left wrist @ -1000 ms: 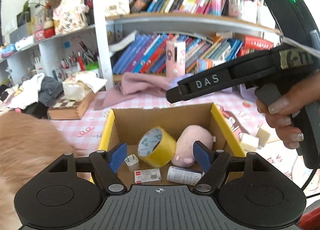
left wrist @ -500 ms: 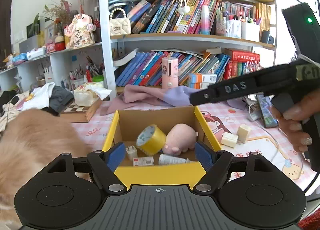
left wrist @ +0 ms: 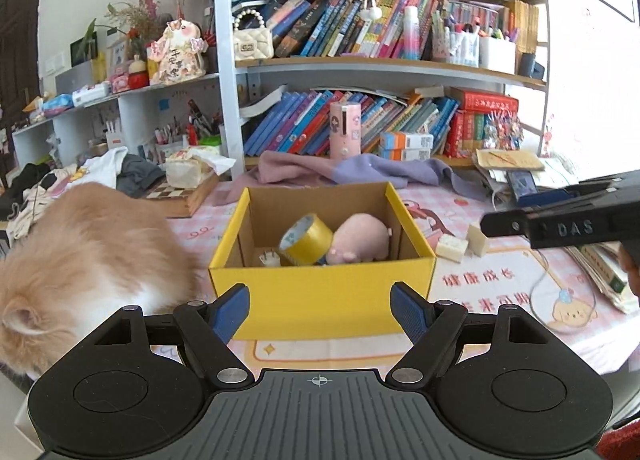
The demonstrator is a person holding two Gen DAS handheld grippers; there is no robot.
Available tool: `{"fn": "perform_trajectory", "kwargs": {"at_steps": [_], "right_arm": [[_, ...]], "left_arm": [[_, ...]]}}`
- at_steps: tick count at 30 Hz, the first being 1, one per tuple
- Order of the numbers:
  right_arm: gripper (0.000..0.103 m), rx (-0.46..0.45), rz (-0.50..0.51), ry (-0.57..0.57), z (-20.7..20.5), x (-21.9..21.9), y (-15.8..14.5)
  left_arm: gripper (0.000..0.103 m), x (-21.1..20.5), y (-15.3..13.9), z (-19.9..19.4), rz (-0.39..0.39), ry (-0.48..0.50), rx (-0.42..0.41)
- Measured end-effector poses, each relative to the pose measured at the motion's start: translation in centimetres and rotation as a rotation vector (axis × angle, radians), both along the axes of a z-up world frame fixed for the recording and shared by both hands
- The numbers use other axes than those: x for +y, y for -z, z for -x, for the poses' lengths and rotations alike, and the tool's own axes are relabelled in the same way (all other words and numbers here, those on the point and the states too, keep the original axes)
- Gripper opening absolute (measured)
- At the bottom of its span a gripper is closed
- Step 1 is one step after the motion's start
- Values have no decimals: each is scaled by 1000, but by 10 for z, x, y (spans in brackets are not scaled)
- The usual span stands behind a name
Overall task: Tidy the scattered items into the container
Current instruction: 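Withdraw both open grippers from the yellow box toward the remaining white items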
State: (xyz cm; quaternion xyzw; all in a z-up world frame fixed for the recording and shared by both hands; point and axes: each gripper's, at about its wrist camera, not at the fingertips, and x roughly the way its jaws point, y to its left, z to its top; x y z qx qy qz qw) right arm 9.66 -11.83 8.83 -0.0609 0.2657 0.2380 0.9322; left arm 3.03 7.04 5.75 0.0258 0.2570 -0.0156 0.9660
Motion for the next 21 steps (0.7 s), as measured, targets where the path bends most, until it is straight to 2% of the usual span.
{"fn": "perform_trajectory", "kwargs": {"at_steps": [7,13,19,21], "right_arm": [[56,-6,26,44,27,-4,14],[56,-53,102,71,46,-2,25],[57,23,108,87,59,-8,46],[57,51,109,89,62,-9,52]], "left_arm": [[79,-6,10,10,6,7,7],[80,-16,20,14,-4,31,18],[80,-29,31,15,-8,60,56],[83,-33,35,14,-18,65,76]]}}
